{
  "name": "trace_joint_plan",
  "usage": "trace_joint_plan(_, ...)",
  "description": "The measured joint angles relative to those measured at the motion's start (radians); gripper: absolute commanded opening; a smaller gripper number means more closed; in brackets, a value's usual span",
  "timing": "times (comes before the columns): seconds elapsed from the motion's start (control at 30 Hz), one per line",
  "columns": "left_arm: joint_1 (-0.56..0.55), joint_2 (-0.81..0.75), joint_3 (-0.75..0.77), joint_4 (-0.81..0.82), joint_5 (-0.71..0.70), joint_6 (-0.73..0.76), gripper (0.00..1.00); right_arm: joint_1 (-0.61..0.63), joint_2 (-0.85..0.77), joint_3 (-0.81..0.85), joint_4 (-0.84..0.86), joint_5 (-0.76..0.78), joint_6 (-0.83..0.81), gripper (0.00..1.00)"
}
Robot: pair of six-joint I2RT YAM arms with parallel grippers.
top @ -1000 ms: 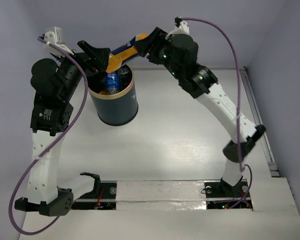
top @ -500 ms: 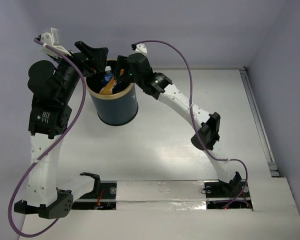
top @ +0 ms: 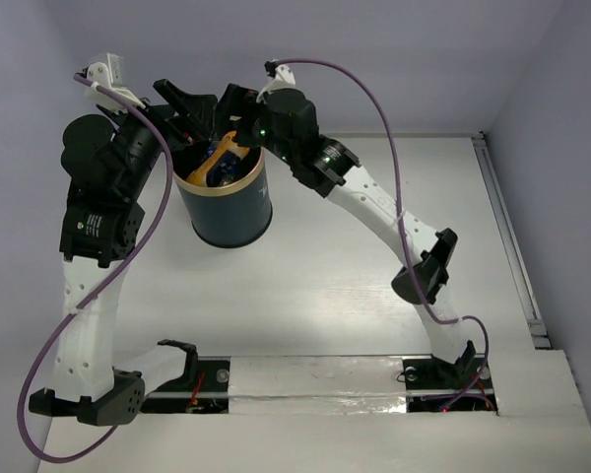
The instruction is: Put the plastic bottles in the bin
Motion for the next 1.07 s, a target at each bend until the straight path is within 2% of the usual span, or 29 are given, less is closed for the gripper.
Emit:
trace_joint_plan(0.07,0.0,0.0,0.007,-0.013,-0.002,-0.002,0.99,-0.006,-0.052,-0.048,0.021,-0.016,0.016,0.97)
trace_joint_plan(0.13,0.0,0.003,0.019,-0.022,-0.001,-0.003,0.99,-0.014,-0.117,-0.112,0.045,-0.028,0.026,0.87)
trace_joint_plan(0.17,0.0,0.003,0.021,-0.023,0.0,-0.005,0.99,-0.02,-0.16,-0.152,0.054,-0.031,0.029,0.58)
trace_joint_plan(0.2,0.0,0.002,0.021,-0.023,0.003,-0.008,0.99,-0.024,-0.198,-0.187,0.062,-0.033,0.026,0.39)
trace_joint_plan(0.3,0.0,-0.002,0.016,-0.024,0.022,-0.026,0.99,-0.035,-0.359,-0.344,0.096,-0.036,0.006,0.0)
trace_joint_plan(0.33,0.0,-0.006,0.01,-0.021,0.029,-0.032,0.99,-0.04,-0.417,-0.401,0.101,-0.035,-0.006,0.0)
trace_joint_plan(0.5,0.0,-0.064,-0.089,-0.008,0.076,-0.071,0.99,-0.045,-0.816,-0.752,0.129,0.004,-0.083,0.0)
trace_joint_plan(0.57,0.0,-0.092,-0.122,-0.008,0.1,-0.088,0.99,-0.044,-1.012,-0.89,0.115,0.047,-0.117,0.04)
trace_joint_plan(0.63,0.0,-0.121,-0.148,-0.006,0.116,-0.104,0.99,-0.045,-1.211,-1.012,0.088,0.106,-0.134,0.04)
trace_joint_plan(0.67,0.0,-0.137,-0.162,-0.006,0.125,-0.112,0.99,-0.045,-1.274,-1.068,0.055,0.134,-0.135,0.74)
trace_joint_plan(0.7,0.0,-0.154,-0.174,-0.006,0.131,-0.121,0.99,-0.045,-1.387,-1.097,0.033,0.169,-0.126,0.85)
trace_joint_plan(0.77,0.0,-0.191,-0.202,-0.004,0.137,-0.138,0.99,-0.045,-1.568,-1.174,-0.019,0.27,-0.098,0.97)
trace_joint_plan(0.9,0.0,-0.268,-0.264,-0.004,0.137,-0.159,0.99,-0.045,-1.787,-1.274,-0.148,0.401,-0.036,0.99)
trace_joint_plan(1.07,0.0,-0.299,-0.296,0.003,0.152,-0.183,0.99,-0.045,-1.783,-1.334,-0.252,0.429,0.003,1.0)
